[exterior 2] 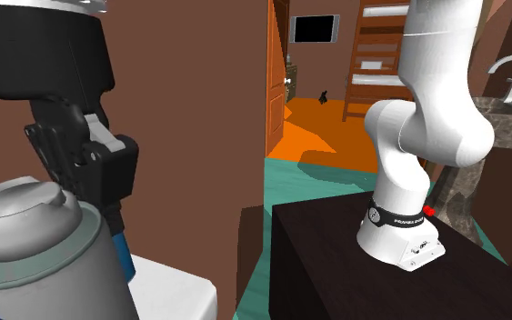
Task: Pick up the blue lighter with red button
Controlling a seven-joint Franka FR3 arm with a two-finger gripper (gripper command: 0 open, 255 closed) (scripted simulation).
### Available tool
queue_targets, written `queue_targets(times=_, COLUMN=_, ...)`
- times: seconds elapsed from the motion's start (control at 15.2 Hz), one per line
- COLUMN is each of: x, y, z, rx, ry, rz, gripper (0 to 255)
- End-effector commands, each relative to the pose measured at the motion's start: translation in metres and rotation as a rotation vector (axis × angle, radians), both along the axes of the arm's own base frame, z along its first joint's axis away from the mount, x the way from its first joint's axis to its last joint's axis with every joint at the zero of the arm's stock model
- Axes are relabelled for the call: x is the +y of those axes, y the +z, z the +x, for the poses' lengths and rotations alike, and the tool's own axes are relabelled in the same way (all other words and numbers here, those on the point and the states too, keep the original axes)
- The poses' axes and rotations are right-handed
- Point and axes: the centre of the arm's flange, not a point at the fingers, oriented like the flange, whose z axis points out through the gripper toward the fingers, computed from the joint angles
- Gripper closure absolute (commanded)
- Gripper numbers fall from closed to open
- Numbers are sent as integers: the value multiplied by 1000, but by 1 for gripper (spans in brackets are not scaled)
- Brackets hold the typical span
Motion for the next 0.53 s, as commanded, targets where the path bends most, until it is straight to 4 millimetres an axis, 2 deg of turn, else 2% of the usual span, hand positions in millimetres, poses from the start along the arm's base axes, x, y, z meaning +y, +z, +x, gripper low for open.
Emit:
queue_targets(times=0.0, x=0, y=11, z=0, rx=0, ry=0, rz=0, gripper=255)
queue_targets(times=0.33, x=0, y=38, z=0, rx=0, ry=0, rz=0, gripper=255)
queue_targets(times=0.46, x=0, y=38, z=0, rx=0, ry=0, rz=0, gripper=255)
